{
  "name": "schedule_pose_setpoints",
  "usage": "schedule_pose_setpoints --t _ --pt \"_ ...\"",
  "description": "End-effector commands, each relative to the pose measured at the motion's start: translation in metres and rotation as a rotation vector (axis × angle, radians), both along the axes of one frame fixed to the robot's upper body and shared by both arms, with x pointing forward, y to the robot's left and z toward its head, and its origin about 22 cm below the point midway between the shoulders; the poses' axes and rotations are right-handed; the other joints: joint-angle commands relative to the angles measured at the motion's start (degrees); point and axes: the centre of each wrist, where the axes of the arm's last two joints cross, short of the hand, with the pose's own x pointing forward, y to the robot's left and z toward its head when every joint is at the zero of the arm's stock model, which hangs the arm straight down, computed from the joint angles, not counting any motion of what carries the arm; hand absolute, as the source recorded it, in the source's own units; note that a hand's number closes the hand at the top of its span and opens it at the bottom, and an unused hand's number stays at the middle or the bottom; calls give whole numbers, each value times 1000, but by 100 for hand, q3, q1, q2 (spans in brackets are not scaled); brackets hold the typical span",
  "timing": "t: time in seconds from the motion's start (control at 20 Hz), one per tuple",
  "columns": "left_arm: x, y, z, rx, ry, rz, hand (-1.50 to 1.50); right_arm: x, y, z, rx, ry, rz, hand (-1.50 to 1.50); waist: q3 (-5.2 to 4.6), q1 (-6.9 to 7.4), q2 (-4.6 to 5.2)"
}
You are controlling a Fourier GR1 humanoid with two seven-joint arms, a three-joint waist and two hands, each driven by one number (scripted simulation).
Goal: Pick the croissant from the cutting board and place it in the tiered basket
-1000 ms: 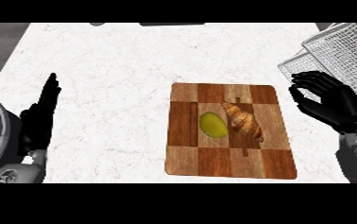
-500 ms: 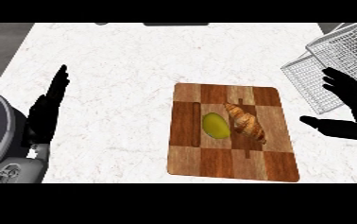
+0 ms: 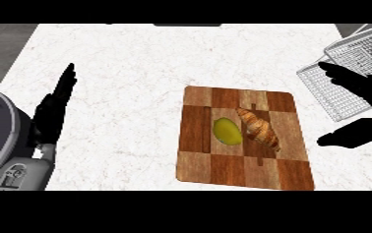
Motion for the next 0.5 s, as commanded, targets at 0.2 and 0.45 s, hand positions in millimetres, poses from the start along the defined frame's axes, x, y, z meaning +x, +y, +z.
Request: schedule_pose_setpoints --t 0.2,0.45 --pt "16 -1 6 14 4 -1 0 22 58 19 -105 141 -13 -150 6 -36 -2" --pt "4 9 5 17 -1 -7 0 47 87 -5 -127 254 15 -150 9 13 4"
